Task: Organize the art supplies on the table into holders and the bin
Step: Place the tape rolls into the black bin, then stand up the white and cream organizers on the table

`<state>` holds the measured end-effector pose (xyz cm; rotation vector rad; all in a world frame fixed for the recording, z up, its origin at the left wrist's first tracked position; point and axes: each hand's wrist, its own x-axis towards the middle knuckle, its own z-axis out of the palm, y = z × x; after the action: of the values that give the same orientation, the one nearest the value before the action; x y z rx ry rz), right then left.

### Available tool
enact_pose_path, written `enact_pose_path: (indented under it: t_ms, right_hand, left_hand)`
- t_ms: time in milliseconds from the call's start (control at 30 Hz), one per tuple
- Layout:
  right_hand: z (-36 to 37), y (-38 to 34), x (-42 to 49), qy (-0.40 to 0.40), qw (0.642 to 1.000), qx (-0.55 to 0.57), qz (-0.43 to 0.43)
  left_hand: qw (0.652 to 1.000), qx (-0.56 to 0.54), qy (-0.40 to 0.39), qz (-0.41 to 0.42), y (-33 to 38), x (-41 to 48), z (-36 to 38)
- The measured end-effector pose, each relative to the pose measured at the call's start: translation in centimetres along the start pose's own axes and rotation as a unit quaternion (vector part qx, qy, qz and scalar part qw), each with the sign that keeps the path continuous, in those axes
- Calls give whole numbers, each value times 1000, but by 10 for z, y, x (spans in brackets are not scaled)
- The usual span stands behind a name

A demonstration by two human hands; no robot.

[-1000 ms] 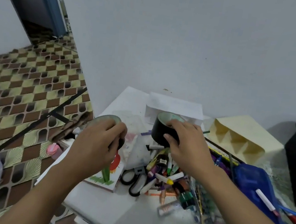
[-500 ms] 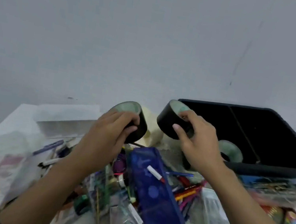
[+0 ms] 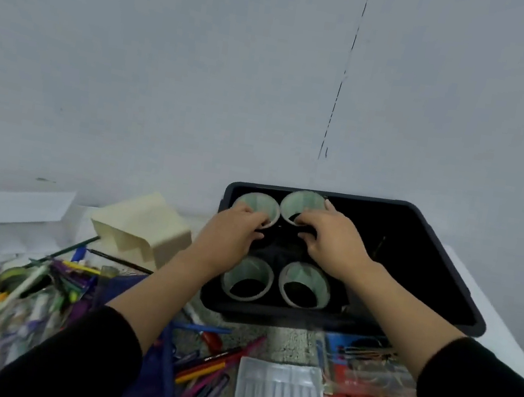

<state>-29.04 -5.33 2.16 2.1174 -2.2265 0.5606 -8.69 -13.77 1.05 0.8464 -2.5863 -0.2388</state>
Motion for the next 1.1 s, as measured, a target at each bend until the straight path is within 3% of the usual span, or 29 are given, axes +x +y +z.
enact_pose_path:
  t_ms: [267, 433, 600, 767, 933, 1100]
  right_hand:
    - [14, 6, 2, -151, 981, -113, -38]
    - [11, 0, 4, -165, 981, -100, -27]
    - [4, -32, 2, -35, 998, -16, -43]
    - [9, -97, -11, 16, 985, 157, -75]
    - [23, -171, -17, 14, 963, 242, -113]
    - [51, -252, -6, -33, 952, 258, -162]
  left_hand:
    - [987, 79, -130, -40, -8, 10, 26]
    - [982, 69, -169, -44, 0, 13, 18]
    - [996, 34, -66, -48, -3, -13, -17]
    - [987, -22, 66, -143, -23, -77, -67]
    - [968, -28, 113, -224, -58, -164, -112]
    - [944, -4, 139, -299, -123, -250, -149]
